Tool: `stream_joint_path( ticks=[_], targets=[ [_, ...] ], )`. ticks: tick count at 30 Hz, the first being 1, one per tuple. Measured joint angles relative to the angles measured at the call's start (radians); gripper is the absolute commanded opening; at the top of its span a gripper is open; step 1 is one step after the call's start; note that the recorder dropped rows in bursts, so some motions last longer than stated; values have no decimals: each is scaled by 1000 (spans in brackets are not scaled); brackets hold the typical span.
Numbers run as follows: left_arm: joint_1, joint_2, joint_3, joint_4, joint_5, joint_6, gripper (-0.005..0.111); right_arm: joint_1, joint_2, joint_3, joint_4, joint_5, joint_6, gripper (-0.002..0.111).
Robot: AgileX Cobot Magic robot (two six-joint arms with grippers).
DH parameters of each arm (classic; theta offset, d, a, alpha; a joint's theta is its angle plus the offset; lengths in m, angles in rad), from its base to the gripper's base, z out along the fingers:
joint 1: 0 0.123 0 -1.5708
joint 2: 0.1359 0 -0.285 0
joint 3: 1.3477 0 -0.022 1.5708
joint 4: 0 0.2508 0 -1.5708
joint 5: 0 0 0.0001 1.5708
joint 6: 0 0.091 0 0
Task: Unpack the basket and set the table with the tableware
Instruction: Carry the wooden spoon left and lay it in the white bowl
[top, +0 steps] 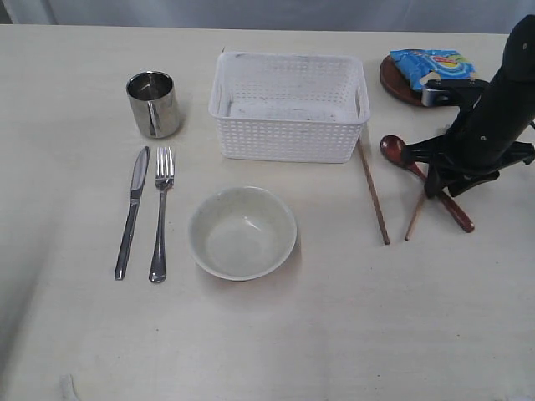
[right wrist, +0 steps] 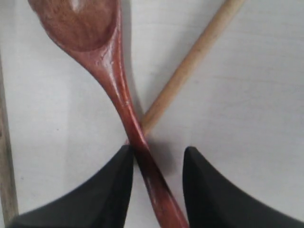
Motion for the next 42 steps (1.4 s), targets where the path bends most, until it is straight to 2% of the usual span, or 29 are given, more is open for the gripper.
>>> stream_joint_path(
  ticks=[2, 7, 18, 22, 24, 26, 27, 30, 34, 42],
  targets=[
    [0, 0, 0, 0, 0, 0, 0, 0, 0, 0, 0, 2, 0, 27],
    [0, 0, 0, 0, 0, 0, 0, 0, 0, 0, 0, 4, -13, 0],
    [0, 0, 0, 0, 0, 0, 0, 0, -11, 1, 8, 9, -41, 0],
    [0, 0, 0, 0, 0, 0, 0, 11, -152, 1, 86, 27, -93, 0],
    [0, 0, 0, 0, 0, 0, 0, 66, -244, -1, 168, 67, -191, 0],
    [0, 0, 0, 0, 0, 0, 0, 178, -323, -36, 200, 144, -247, 0],
    [0, 0, 0, 0, 0, 0, 0, 272, -354, -93, 196, 231, -243, 0],
    [0, 0, 0, 0, 0, 0, 0, 496, -346, -259, 63, 451, -148, 0],
    [0, 0, 0, 0, 0, 0, 0, 692, -243, -328, -83, 487, -81, 0],
    [0, 0, 0, 0, 0, 0, 0, 715, -110, -328, -86, 494, -53, 0]
  ],
)
